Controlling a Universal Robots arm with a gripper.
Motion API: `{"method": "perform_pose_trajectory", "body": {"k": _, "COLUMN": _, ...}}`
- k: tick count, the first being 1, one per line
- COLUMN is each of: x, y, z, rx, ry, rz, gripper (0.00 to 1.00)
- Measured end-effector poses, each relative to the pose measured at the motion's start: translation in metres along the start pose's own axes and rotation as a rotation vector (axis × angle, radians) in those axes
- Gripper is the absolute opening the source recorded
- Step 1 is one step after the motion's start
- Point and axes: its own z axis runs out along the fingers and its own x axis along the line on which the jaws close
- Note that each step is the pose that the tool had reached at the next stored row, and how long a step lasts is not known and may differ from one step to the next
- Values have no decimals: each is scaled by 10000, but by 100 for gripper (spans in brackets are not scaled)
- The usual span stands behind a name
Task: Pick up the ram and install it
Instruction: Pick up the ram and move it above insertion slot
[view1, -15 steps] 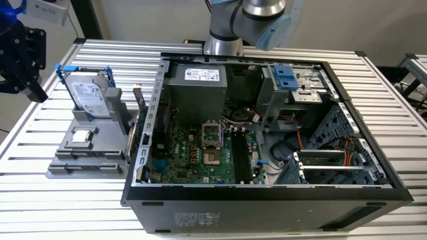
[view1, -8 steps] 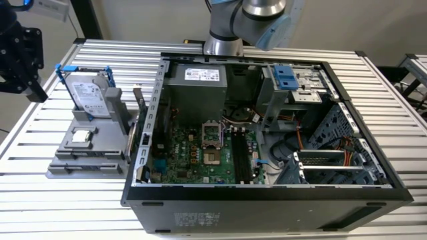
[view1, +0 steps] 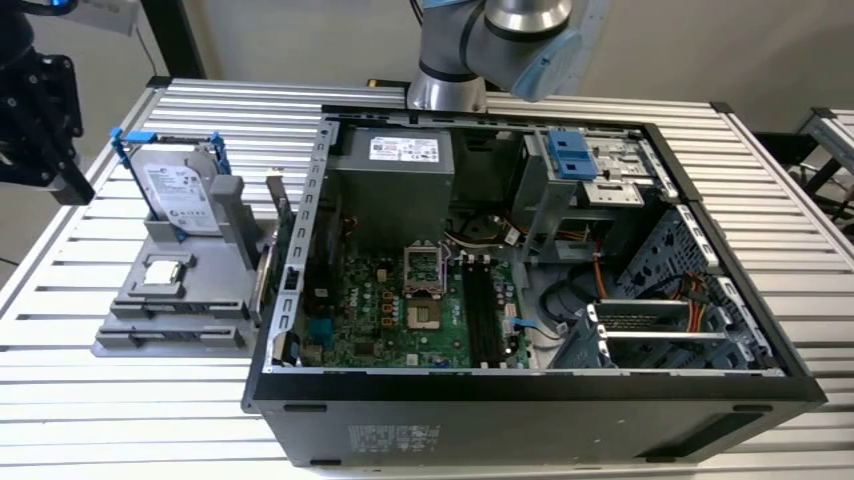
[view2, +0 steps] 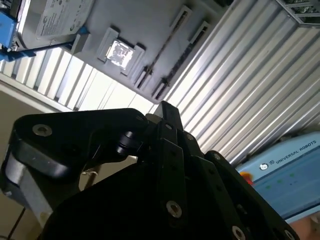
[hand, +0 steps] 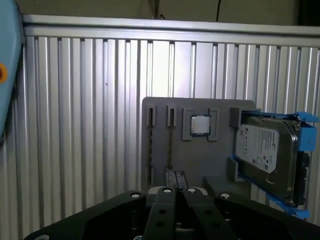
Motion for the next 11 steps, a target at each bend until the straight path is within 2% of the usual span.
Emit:
{"method": "perform_pose_trajectory", "body": {"k": 6, "x": 0, "y": 0, "z": 3, "rx": -30, "ry": 5, "rz": -693, "gripper": 0}}
{"method": "perform_pose_trajectory", "body": {"k": 11, "x": 0, "y": 0, "z": 4, "rx": -31, "ry": 5, "rz": -718, "gripper": 0}}
